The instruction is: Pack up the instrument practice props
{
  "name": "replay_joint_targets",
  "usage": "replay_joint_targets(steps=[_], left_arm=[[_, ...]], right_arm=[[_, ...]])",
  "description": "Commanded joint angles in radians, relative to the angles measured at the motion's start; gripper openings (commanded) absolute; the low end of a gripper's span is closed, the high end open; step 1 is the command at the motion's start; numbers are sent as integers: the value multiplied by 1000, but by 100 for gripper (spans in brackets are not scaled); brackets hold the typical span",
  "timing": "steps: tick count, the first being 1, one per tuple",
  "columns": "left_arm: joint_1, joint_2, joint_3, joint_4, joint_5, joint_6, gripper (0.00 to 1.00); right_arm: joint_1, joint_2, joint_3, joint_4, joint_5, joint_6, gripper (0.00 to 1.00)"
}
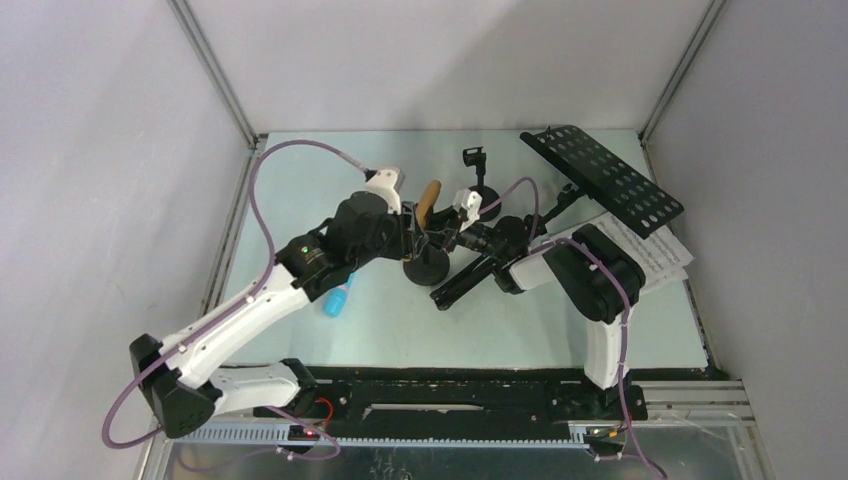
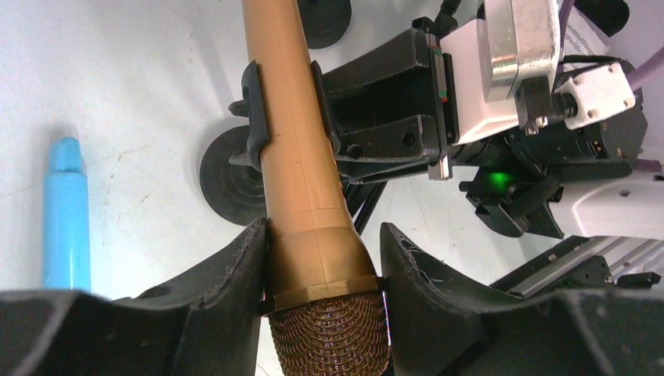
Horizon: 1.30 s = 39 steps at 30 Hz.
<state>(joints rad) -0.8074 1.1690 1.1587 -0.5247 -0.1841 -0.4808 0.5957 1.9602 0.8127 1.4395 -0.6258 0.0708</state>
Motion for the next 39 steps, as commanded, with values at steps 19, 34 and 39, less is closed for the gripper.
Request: replay_joint_targets(steps=[19,34,39], left_arm=[[-18,-539,-245,-327,-38,-172,0],[-17,-634,-601,138,-70,-202,0],[-18,-590,-687,268,-111,-210,0]], right_arm=[[-111,7,178,-183,360,-118,0],[-127,28,202,-282,391,-6,3],[-108,-12,160,-302,430,1,33]])
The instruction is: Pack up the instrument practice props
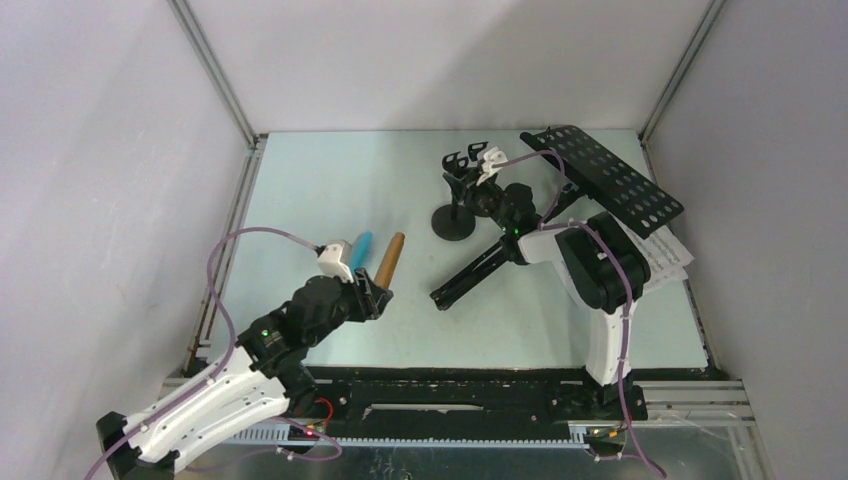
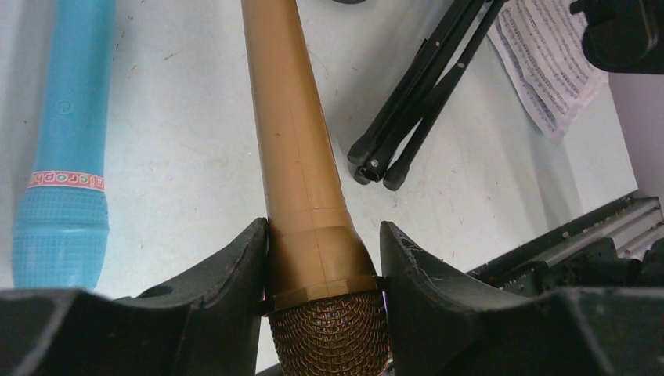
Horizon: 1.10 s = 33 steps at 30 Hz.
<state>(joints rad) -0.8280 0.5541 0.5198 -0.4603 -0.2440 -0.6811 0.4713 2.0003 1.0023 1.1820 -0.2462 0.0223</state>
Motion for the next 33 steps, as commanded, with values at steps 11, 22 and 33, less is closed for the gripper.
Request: replay_joint_targets(steps=[11,22,33], left_arm=[[4,218,-139,387,-183,-15,0],[10,486,-157,493,-193,-22,5],[10,687,-168,534,-131,-67,53]], right_arm=[[97,-301,-195,-220,195,-93,100],[235,-692,-511,-319,382,-96,100],[327,-1100,-710,-510,515,-92,100]])
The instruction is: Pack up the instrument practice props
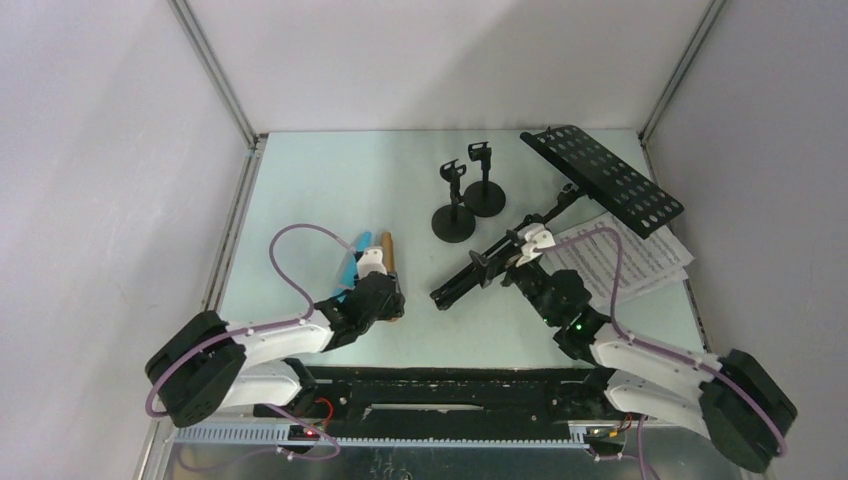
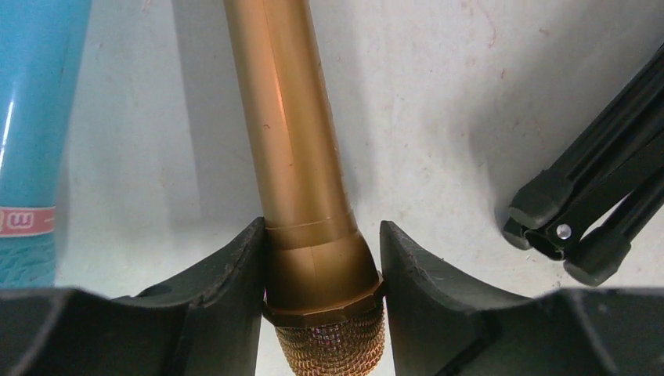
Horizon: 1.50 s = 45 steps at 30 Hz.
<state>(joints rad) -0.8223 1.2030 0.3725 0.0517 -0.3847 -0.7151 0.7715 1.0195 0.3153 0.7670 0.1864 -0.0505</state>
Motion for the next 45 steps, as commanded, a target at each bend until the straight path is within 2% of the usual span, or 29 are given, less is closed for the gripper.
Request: replay_joint_targets(steps=[1,4,8,10,15,21,27,28,32,40,45], left_arm=[[5,43,-22,22,11,-33,54],[5,30,-24,2,1,-36,68],[5,-25,-13,-44,-27,-38,85],[5,-55,0,-89,-35,-36,89],[5,-136,49,-184,-47,-24,91],[3,-259,131,-296,-41,10,93],[4,-411,215,-397,-23,66,95],[3,-439,225,-412,-25,78,99],[4,-567,270,-505,-69,106,100],[4,-833,296,-645,-203,145,100],[3,-890,301,-683,-238,136,100]], right_arm=[[30,-158,-30,-129,89,-15,100],[31,-261,-26,-297,131,57,100],[27,-366,17,-575,203,242,100],[22,-404,43,-725,241,358,100],[-23,-413,133,-1088,210,628,100],[-184,-346,229,-1360,-14,706,100],[-229,-343,290,-1446,-52,740,100],[-236,-346,300,-1454,-68,742,100],[-248,-396,333,-1483,-68,750,100],[-248,-671,334,-1515,85,751,100],[-248,-822,334,-1519,147,720,100]])
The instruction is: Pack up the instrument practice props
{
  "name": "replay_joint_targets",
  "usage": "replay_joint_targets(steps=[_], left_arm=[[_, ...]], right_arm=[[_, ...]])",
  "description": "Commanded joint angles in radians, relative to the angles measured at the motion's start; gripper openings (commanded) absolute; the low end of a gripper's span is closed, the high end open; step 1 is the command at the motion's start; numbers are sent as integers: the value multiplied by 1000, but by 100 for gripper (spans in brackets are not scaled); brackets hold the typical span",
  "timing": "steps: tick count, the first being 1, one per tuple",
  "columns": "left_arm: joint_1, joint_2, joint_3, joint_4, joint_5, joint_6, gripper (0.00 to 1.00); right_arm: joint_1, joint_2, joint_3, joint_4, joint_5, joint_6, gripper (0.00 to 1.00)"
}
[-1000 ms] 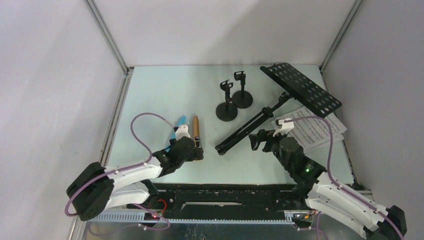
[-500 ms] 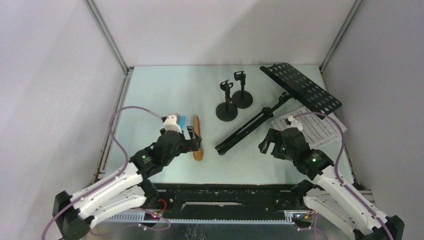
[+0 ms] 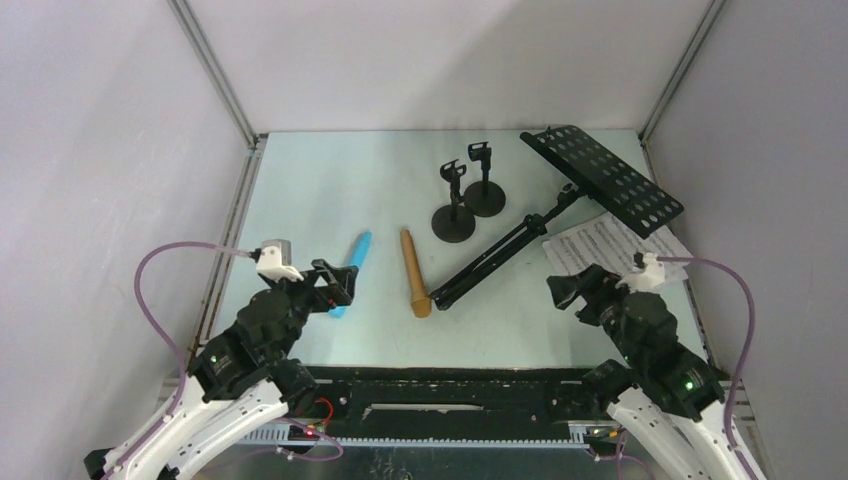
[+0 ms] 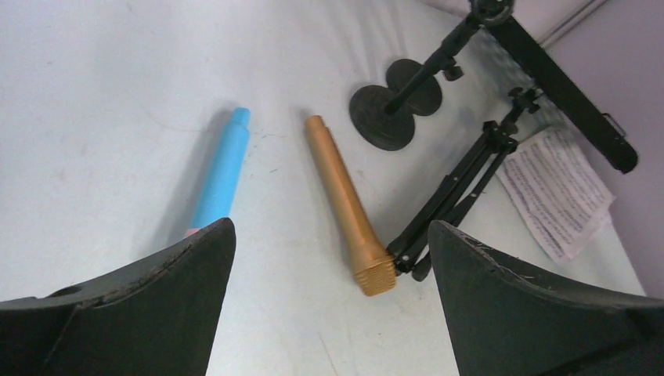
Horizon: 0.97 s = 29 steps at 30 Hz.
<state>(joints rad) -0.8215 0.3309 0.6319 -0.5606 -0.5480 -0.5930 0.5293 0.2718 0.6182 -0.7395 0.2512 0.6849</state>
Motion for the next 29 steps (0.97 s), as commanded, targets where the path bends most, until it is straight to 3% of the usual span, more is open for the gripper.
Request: replay_joint_targets(steps=[1,9,29], left_arm=[[4,-20,46,-86,-87,11,100],[2,-72,46,-111,-116,16,100],[3,-132,16,-133,-167,-28,100]], right_arm=[[-6,-97,29,-11,91,-17,100],[-6,-187,14,4,120,-22,100],[-6,-201,14,-3,160,-9,100]])
